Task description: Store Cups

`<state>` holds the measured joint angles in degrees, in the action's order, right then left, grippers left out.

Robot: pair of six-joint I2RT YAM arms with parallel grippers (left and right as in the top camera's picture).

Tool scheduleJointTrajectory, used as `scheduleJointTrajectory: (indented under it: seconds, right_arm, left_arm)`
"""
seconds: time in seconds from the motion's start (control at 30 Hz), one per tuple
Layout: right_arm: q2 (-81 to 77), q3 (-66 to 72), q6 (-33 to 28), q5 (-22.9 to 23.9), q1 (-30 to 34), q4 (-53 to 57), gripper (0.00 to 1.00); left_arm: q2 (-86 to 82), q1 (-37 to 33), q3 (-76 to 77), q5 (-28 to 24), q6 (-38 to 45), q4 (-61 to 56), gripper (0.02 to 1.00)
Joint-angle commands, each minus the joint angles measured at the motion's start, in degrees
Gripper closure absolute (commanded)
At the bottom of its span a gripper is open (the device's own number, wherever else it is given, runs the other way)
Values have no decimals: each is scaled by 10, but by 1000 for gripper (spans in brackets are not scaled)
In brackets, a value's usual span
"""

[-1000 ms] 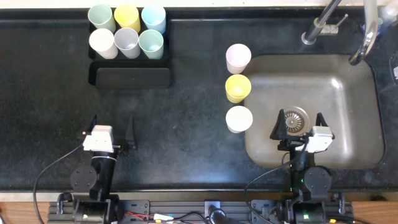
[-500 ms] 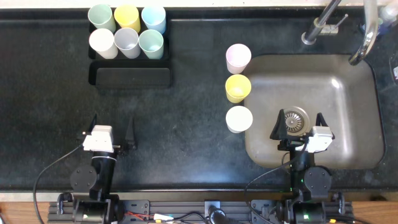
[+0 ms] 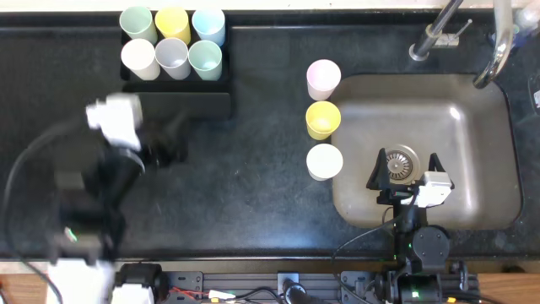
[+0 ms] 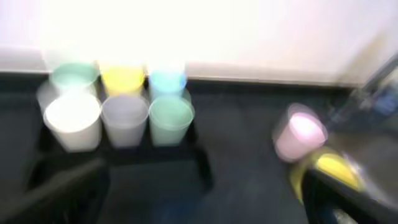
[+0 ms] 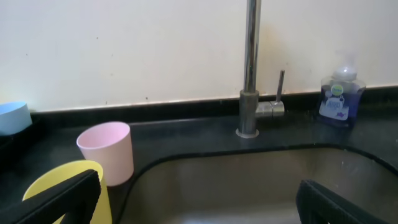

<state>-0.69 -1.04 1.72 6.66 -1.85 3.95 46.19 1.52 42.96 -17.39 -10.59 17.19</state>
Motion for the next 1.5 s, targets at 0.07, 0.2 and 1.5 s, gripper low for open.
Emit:
scheduleJointTrajectory:
  seconds: [0.07, 0.2, 1.5]
  right_arm:
    - [5, 8, 0, 3, 3, -1, 3]
    - [5, 8, 0, 3, 3, -1, 5]
    - [5, 8, 0, 3, 3, -1, 5]
  left_arm:
    - [338, 61, 414, -19, -153, 210, 20]
    - [553, 195, 709, 101, -153, 374, 20]
    - [931, 336, 935, 175, -343, 483, 18]
